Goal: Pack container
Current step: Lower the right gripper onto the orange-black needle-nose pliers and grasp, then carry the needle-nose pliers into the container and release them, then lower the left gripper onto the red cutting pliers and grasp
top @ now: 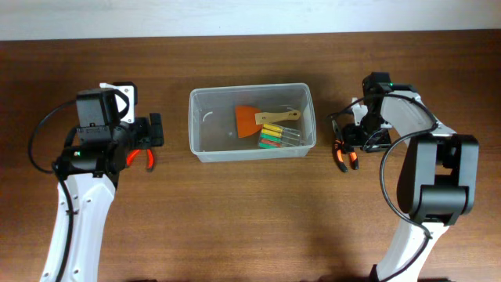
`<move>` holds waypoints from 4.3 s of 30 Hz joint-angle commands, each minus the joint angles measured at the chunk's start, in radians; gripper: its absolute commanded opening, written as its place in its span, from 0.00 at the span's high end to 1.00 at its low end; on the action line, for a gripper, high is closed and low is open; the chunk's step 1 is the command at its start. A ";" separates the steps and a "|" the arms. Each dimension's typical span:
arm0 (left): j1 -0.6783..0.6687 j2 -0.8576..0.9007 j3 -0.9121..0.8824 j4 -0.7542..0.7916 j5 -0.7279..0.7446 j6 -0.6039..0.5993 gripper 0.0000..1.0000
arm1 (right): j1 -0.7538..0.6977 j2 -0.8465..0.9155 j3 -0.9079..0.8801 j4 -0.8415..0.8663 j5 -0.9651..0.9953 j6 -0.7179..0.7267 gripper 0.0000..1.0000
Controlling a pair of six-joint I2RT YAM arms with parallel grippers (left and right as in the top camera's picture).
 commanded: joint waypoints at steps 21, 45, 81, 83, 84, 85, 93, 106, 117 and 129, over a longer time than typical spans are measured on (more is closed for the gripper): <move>-0.004 0.004 0.018 0.002 -0.007 0.016 0.01 | 0.043 0.000 -0.075 0.018 -0.006 -0.003 0.66; -0.004 0.004 0.018 0.002 -0.007 0.016 0.01 | 0.019 -0.022 -0.037 -0.035 -0.002 0.005 0.91; -0.004 0.004 0.018 0.002 -0.007 0.016 0.01 | 0.619 -0.014 0.605 -0.214 -0.052 -0.905 0.96; -0.004 0.004 0.018 0.002 -0.007 0.016 0.01 | 0.615 0.038 0.605 -0.204 -0.054 -0.930 0.96; -0.004 0.004 0.018 0.002 -0.007 0.016 0.01 | 0.615 0.062 0.605 -0.200 -0.056 -0.941 0.96; -0.004 0.004 0.018 0.002 -0.007 0.016 0.01 | 0.615 0.089 0.605 -0.196 -0.061 -0.954 0.96; -0.004 0.004 0.018 0.002 -0.007 0.016 0.01 | 0.636 0.230 0.605 -0.159 -0.101 -0.946 0.61; -0.004 0.004 0.018 0.002 -0.007 0.016 0.01 | 0.536 0.096 0.848 -0.315 -0.042 -0.522 0.61; -0.004 0.004 0.018 -0.026 0.175 0.016 0.01 | 0.088 -0.006 1.051 -0.547 -0.137 -0.158 0.37; 0.033 0.172 0.019 -0.140 0.070 -0.058 0.01 | -0.298 0.033 0.907 -0.615 -0.285 -0.130 0.02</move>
